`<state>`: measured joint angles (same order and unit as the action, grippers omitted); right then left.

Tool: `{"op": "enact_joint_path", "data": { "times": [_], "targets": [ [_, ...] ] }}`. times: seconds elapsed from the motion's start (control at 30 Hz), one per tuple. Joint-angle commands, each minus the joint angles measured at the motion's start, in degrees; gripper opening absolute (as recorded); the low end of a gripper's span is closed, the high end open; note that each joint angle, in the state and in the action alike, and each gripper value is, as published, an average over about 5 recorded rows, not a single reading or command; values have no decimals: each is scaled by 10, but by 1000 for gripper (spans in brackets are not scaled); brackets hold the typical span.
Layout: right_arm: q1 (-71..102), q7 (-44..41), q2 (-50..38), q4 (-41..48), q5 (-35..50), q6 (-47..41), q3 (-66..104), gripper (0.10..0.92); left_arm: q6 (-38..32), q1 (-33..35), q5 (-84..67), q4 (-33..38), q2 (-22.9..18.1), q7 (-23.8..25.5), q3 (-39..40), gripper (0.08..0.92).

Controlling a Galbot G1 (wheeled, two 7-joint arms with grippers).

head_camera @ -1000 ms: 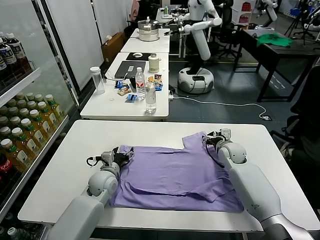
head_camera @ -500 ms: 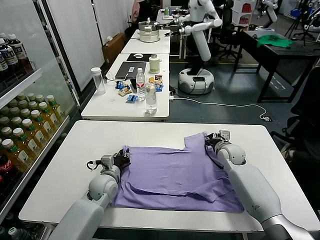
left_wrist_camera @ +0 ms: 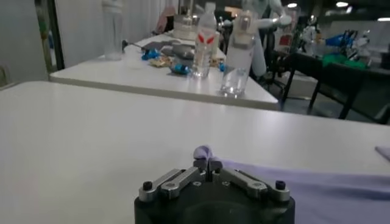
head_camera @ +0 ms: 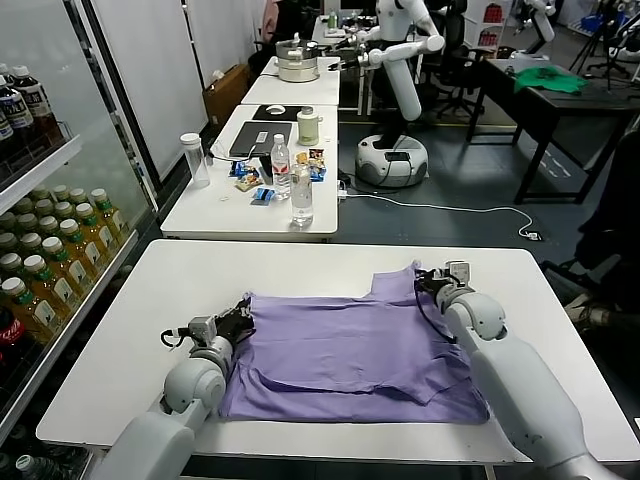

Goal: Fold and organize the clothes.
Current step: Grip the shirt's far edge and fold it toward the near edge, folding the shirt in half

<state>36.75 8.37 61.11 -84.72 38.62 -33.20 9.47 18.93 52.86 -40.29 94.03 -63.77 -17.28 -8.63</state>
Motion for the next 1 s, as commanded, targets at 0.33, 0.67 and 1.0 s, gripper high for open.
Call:
{"op": "enact_joint_path", "data": {
  "times": [0.33,0.67,1.0],
  "targets": [
    [262,8,-84,-292,15,1,158,110,0,146,-11,198,42,5,-45,94],
    [394,8,-72,-367,-13,1,228,110,17,203,5,235,50,9,-50,94],
    [427,11,-65,-374,-24,1,244,110,29,215,20,235,48,9,-50,94]
  ]
}}
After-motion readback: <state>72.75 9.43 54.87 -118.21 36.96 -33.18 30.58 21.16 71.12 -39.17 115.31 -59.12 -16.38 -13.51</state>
